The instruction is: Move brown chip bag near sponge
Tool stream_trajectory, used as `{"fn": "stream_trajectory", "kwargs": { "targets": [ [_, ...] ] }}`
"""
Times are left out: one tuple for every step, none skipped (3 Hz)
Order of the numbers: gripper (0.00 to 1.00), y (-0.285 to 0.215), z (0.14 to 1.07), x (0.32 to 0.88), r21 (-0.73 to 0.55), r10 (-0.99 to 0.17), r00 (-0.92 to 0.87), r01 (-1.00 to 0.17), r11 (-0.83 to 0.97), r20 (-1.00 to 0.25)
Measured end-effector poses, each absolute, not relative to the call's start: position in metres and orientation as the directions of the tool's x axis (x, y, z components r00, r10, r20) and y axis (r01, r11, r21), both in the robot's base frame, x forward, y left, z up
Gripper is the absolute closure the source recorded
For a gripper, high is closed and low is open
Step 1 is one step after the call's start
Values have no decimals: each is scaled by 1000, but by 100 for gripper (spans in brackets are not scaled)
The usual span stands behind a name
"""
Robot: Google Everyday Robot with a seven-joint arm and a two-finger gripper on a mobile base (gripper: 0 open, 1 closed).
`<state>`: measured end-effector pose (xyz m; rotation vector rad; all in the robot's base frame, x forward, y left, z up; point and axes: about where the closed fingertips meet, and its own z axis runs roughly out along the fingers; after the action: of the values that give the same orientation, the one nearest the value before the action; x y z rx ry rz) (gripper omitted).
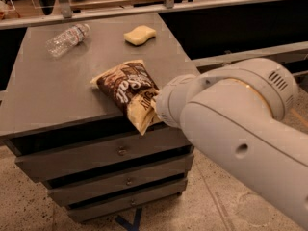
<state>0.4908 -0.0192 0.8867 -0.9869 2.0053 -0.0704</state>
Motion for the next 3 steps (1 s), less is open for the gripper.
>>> {"fn": "stream_trajectory", "kwargs": {
  "targets": [
    [100,-33,898,485,-447,-671,-347,-538,714,-655],
    [100,-34,895,494,-471,-666,-387,-488,734,-637],
    [100,-42,901,501,-492,-655,-392,-442,750,-646]
  ]
}}
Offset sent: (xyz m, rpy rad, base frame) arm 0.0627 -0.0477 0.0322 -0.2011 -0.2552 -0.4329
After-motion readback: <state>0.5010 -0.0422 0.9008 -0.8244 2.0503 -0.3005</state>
